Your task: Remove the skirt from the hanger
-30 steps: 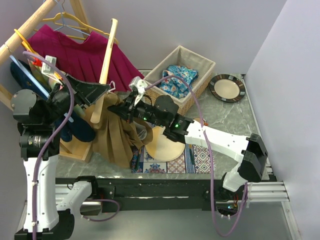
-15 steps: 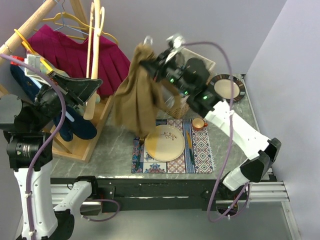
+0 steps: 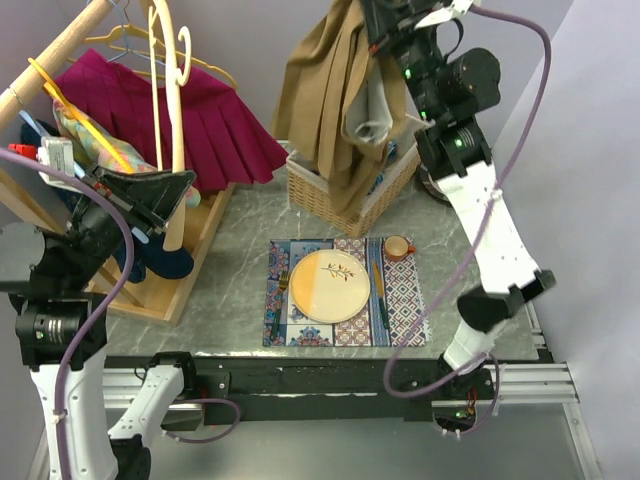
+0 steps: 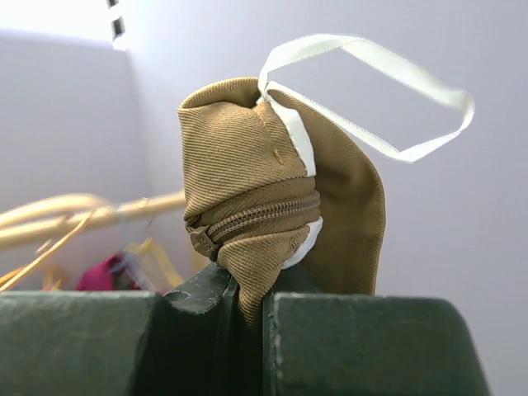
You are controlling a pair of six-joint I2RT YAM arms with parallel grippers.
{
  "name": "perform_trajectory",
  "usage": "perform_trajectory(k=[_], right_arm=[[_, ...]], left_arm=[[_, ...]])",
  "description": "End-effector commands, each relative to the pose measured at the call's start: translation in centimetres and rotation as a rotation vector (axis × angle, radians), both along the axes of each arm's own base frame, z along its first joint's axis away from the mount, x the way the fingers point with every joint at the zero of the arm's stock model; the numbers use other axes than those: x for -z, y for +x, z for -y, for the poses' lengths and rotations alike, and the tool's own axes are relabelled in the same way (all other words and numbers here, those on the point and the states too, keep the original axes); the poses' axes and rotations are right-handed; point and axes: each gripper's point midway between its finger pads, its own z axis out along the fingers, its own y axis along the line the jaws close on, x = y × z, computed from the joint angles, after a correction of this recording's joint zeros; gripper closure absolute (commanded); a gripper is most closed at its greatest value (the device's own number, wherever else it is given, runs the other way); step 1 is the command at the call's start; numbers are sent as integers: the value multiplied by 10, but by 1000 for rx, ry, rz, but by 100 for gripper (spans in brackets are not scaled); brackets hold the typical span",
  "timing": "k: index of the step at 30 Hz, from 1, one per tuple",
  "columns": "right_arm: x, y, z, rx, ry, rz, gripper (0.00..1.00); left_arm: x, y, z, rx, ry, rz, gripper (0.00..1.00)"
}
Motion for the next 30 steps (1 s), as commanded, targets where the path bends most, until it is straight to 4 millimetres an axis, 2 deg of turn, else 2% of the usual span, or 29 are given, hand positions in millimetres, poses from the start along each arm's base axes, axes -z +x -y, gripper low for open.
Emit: perform_trajectory(k=[1, 2, 3, 4, 6, 7, 9, 10, 12, 13, 15, 16, 18, 19, 21, 22, 24, 25, 27, 28, 30], right_arm=[[-36, 21, 30, 79, 95, 200, 100], [-39, 24, 33, 87, 106, 237, 100], [-36, 35, 42, 114, 100, 242, 100], [-29, 52, 43, 128, 105, 232, 100], [-24, 71, 57, 157, 118, 228, 100], [-15, 85, 61, 169, 114, 213, 100], [-4, 99, 66, 176, 121, 197, 100], [13, 115, 71, 195, 112, 163, 100], [27, 127, 76, 208, 117, 141, 100], [51, 141, 75, 215, 105, 85, 100], [83, 155, 74, 213, 116, 6, 100], [119, 163, 71, 205, 112, -60, 100], [157, 163, 64, 153, 138, -134, 100], [205, 172, 61, 152, 130, -221, 100], [256, 179, 54, 151, 172, -360, 100], [296, 184, 51, 170, 151, -470, 100], [342, 185, 36, 174, 113, -591, 100], [363, 185, 32, 179, 74, -649, 100], [389, 181, 26, 196, 10, -702, 100], [404, 181, 32, 238, -4, -747, 100], [419, 181, 39, 278, -10, -794, 100]], left_arm=[[-7, 0, -10, -83, 21, 74, 99], [-7, -2, -12, -93, 23, 77, 99], [-9, -3, -13, -104, 22, 83, 99], [-10, -4, -16, -121, 22, 91, 99], [-14, -10, -15, -116, 24, 107, 99], [-15, -14, -13, -105, 28, 115, 99], [-18, -19, -12, -98, 29, 127, 99], [-19, -23, -12, -99, 28, 137, 99], [-19, -25, -13, -105, 26, 144, 99], [-19, -26, -13, -106, 26, 147, 99], [-18, -25, -13, -108, 24, 147, 99], [-17, -24, -13, -105, 24, 146, 99], [-18, -22, -12, -101, 22, 146, 99], [-18, -20, -12, -98, 20, 140, 99], [-21, -18, -12, -94, 15, 143, 99], [-22, -18, -12, -95, 12, 145, 99], [-23, -13, -12, -98, 12, 134, 99], [-22, -11, -13, -100, 14, 129, 99], [-23, -9, -13, -104, 15, 123, 99], [-24, -10, -14, -107, 14, 128, 99], [-22, -8, -14, -107, 11, 124, 99]])
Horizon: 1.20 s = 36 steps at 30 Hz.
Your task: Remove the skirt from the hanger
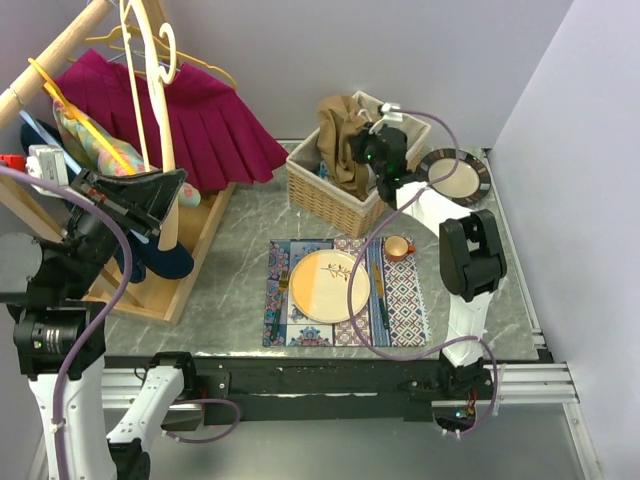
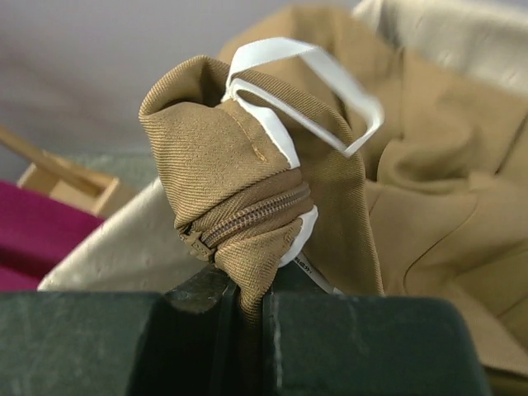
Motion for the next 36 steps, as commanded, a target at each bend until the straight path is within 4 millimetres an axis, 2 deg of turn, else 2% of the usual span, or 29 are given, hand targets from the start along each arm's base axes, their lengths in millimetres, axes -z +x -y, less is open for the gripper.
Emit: perform_trajectory(k=[1, 3, 7, 11, 12, 16, 22, 25, 26, 27, 28, 29, 30, 31, 32, 33, 35, 36], right_arm=[[-10, -5, 18, 112, -26, -38, 100], [-1, -8, 20, 125, -49, -90, 100], [20, -28, 27, 166, -126, -174, 100], [17, -47, 41, 215, -156, -167, 100], [15, -56, 45, 222, -157, -162, 100], [1, -69, 54, 255, -157, -133, 100], [-8, -79, 44, 250, -177, -100, 100], [-14, -69, 31, 203, -165, -69, 100], [-3, -63, 26, 182, -181, -75, 100], [-10, -54, 20, 163, -170, -55, 97], [-6, -49, 14, 145, -176, -65, 91], [17, -40, 8, 125, -198, -112, 76], [2, -29, 1, 117, -188, -97, 70], [17, -28, -1, 105, -218, -161, 65], [32, -24, -6, 93, -224, -200, 55], [23, -21, -8, 93, -215, -197, 49], [21, -28, -7, 84, -204, -209, 36], [14, -31, -7, 83, -198, -198, 33]], left_arm=[[-21, -5, -2, -15, -2, 83, 99], [-19, -2, -3, -22, -6, 81, 99], [-21, 2, -8, -54, -10, 83, 99], [-22, -1, -8, -58, -4, 86, 99], [-22, -1, -9, -61, -5, 87, 99], [-21, -1, -10, -67, -6, 85, 99], [-20, -1, -9, -62, -3, 79, 99], [-18, 2, -10, -71, -1, 75, 99], [-19, 2, -10, -72, -1, 77, 99], [-18, 5, -11, -73, -4, 71, 99], [-18, 7, -10, -68, -9, 69, 99], [-18, 8, -10, -67, -18, 66, 99], [-18, 10, -9, -54, -40, 58, 99], [-15, 13, -7, -43, -51, 47, 99], [-19, 13, -6, -30, -62, 63, 99], [-17, 18, -4, -14, -79, 44, 99], [-17, 23, 0, 13, -87, 36, 99], [-16, 30, 0, 20, -96, 18, 99]])
